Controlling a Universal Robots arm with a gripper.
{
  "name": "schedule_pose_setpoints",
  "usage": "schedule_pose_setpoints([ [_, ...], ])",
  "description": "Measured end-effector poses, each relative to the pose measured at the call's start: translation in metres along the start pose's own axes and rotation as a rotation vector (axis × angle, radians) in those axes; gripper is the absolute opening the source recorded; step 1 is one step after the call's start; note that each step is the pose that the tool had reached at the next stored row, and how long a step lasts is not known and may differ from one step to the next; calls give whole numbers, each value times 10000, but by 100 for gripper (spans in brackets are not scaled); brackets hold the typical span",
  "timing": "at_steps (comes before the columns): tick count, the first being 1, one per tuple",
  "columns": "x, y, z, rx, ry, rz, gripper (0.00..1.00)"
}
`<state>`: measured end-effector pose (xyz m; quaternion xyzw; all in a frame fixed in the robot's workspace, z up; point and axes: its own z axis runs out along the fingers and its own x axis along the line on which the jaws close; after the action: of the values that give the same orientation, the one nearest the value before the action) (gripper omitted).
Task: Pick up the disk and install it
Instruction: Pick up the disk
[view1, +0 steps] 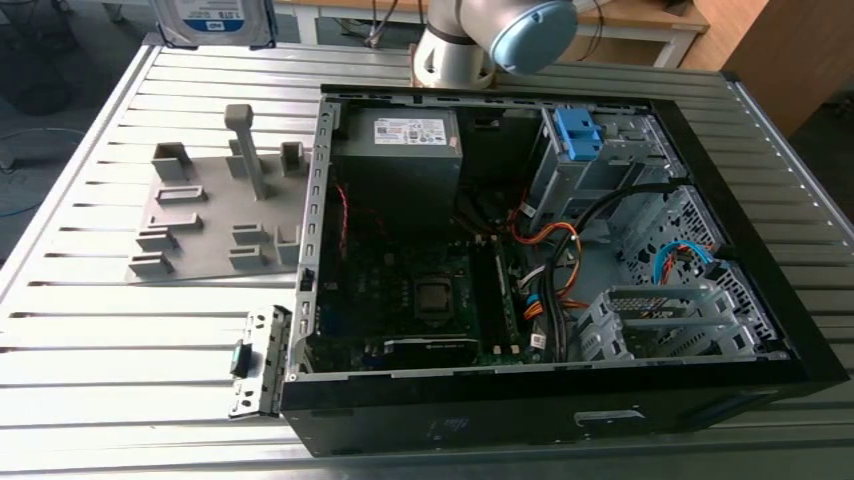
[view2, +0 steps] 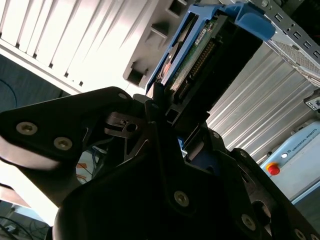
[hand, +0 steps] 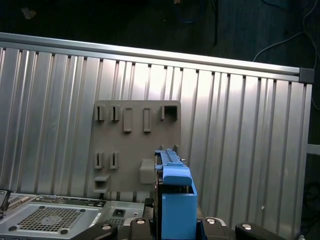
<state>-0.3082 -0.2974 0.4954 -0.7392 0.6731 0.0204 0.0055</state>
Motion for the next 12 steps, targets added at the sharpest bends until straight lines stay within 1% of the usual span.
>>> schedule_pose_setpoints([
  [12,44,-189,-5,-1,0,0,36],
])
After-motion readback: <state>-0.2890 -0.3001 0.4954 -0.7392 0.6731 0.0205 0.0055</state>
